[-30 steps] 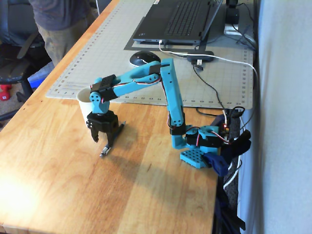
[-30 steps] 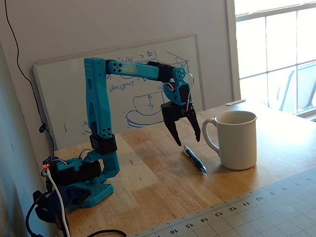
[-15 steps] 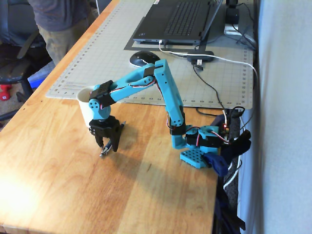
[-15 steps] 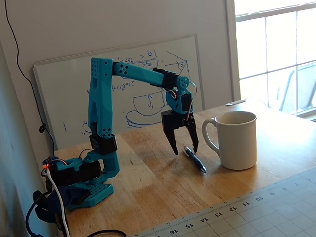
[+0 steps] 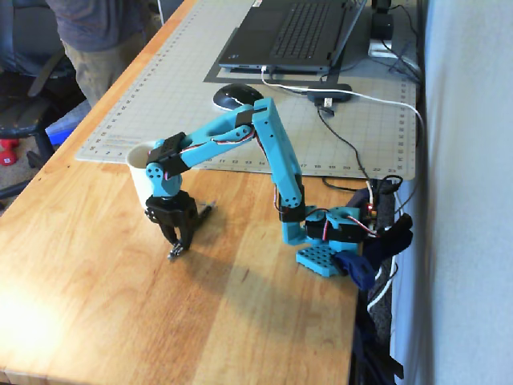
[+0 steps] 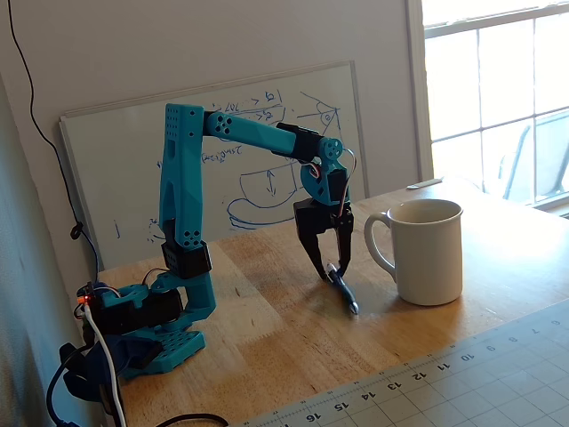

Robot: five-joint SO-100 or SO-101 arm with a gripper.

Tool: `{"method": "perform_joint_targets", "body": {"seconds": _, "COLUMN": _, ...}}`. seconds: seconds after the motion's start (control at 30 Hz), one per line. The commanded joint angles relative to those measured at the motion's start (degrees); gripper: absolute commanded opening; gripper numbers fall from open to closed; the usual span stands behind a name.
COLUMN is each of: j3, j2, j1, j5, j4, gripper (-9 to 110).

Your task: Grasp a pen and put it in a mug.

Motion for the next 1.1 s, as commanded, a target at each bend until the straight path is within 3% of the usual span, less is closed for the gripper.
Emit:
{"method": "perform_joint_targets", "body": {"seconds": 0.0, "j3": -1.3, "j2": 0.4, "j1": 0.0, "j5": 0.4, "j4": -0.4, "gripper": 0}}
{"method": "perform_joint_targets", "body": {"seconds": 0.23, "j3": -0.4, "j2": 2.2, "j1": -0.7, "j5": -0.4, "j4": -0.4, "gripper": 1}}
{"method": "perform_joint_targets", "body": {"seconds": 0.87, "j3": 1.6, "j2": 32.5, "j1": -14.2, "j5": 0.4, "j4": -0.4, "gripper": 1}}
{"method": "perform_joint_targets", "body": {"seconds": 1.07, "j3": 6.4, "j2": 45.7, "j1": -12.7, "j5": 5.9, "j4": -9.9, "gripper": 1}}
